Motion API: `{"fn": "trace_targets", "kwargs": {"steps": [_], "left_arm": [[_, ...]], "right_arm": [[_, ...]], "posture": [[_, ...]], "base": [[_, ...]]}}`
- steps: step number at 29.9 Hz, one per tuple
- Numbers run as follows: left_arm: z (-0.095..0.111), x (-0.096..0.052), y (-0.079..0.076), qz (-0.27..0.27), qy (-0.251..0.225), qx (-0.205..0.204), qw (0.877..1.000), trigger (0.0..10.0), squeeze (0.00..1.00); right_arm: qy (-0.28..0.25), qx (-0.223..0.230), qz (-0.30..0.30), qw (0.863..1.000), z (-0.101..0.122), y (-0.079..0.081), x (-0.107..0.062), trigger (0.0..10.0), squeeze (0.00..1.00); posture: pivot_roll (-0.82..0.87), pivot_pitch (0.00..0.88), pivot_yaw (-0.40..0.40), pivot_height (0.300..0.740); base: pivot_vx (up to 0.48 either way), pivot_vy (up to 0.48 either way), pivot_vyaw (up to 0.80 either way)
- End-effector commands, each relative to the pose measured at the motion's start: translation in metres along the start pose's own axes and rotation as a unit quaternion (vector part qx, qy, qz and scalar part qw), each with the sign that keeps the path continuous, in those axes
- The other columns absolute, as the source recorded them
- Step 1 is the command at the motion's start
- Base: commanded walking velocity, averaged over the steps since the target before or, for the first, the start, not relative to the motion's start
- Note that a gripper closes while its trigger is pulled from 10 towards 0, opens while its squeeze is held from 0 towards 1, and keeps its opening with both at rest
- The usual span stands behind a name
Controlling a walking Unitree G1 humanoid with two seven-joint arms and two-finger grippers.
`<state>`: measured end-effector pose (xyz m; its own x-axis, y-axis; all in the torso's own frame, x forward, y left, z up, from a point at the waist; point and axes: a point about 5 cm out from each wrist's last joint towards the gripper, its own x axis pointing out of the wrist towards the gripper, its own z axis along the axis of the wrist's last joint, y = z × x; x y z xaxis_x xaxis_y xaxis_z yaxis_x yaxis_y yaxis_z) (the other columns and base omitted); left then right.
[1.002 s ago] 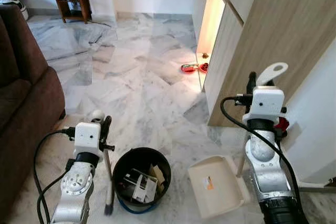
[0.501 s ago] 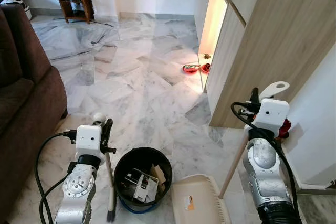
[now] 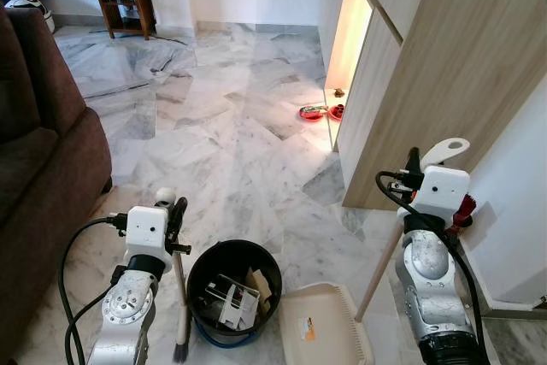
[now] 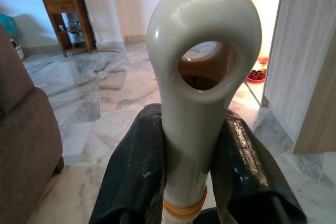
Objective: Sweep floor
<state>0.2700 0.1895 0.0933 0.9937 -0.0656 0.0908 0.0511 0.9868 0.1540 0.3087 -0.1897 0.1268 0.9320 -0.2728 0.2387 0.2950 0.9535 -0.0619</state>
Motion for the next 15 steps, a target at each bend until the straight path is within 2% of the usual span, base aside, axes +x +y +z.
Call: {"fn": "trace_targets", "kwargs": {"steps": [1, 9, 15], "left_arm": [[0.0097, 0.0046, -0.0073, -0.017, -0.020, -0.022, 0.999, 10.0, 0.00], [0.0120, 0.0073, -0.0066, -0.017, -0.024, -0.021, 0.999, 10.0, 0.00], [0.0130, 0.0084, -0.0067, -0.014, -0.027, -0.022, 0.999, 10.0, 0.00]], "right_arm": [[-0.012, 0.002, -0.009, 1.000, 0.0034, -0.0055, 0.0026, 10.0, 0.00], [-0.018, -0.013, -0.010, 1.000, 0.0051, -0.0082, 0.0063, 10.0, 0.00], [-0.017, -0.014, -0.004, 1.000, 0.0049, -0.0077, 0.0077, 10.0, 0.00]], "posture": [[-0.09, 0.000, -0.030, 0.740], [-0.10, 0.001, -0.029, 0.740], [-0.10, 0.014, -0.034, 0.740]], "base": [[0.000, 0.000, 0.00], [0.000, 0.000, 0.00], [-0.248, 0.000, 0.00]]}}
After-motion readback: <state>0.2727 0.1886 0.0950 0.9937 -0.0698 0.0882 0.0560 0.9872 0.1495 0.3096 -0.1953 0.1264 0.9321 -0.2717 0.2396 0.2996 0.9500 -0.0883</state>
